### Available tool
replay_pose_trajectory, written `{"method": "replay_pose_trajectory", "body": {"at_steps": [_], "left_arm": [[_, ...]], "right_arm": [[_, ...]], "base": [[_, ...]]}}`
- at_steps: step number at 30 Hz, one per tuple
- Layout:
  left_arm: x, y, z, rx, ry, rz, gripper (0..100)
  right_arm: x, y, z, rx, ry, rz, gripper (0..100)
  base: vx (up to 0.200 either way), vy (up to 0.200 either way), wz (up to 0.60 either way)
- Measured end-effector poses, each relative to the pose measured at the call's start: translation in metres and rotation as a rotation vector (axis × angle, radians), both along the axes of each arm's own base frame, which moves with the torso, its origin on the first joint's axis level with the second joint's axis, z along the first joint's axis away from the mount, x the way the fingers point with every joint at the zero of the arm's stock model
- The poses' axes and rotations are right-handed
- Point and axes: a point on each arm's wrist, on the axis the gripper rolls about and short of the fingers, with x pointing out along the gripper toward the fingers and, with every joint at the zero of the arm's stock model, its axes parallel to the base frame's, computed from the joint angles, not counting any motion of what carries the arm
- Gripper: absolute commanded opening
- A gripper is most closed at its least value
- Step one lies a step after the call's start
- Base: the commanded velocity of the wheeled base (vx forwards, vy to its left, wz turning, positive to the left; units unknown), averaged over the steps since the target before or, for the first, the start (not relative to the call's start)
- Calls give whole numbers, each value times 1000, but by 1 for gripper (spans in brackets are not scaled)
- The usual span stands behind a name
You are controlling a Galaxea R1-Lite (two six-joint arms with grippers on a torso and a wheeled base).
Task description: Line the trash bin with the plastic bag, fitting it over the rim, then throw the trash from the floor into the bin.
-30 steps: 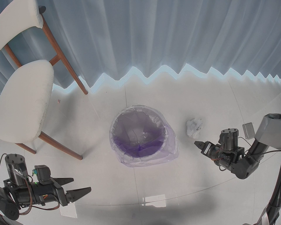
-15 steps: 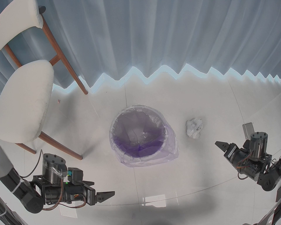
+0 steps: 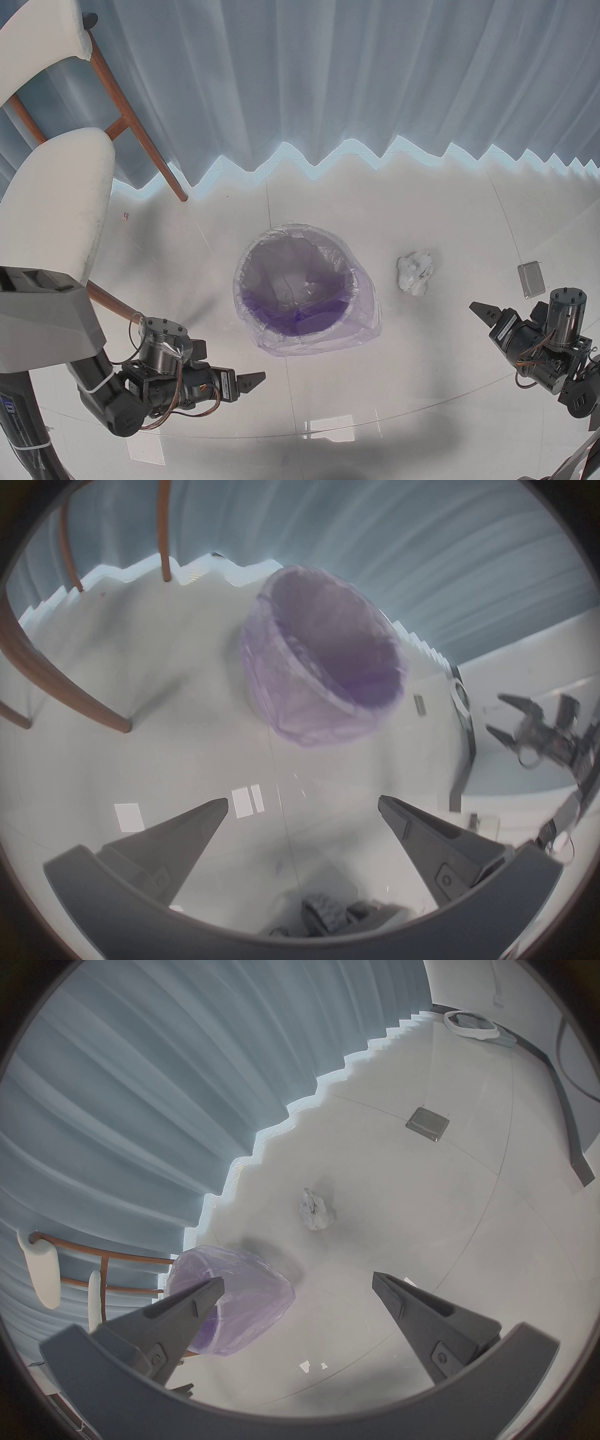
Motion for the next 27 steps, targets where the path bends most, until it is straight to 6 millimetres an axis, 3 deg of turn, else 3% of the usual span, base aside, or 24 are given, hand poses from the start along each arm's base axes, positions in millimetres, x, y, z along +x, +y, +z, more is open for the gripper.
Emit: {"method": "replay_pose_trajectory", "body": {"at_steps": [5,12,27], "left_arm": [[24,-14,-10,-89,-70,118,100],[36,-30,-37,-111,-66,167,100],[63,-44,-54,-146,-131,192,100]], "right_arm": [[0,0,0,0,-1,0,100],[0,0,0,0,-2,0,100],[-2,0,0,0,2,1,100]], "base": [[0,0,0],[0,0,0],[0,0,0]]}}
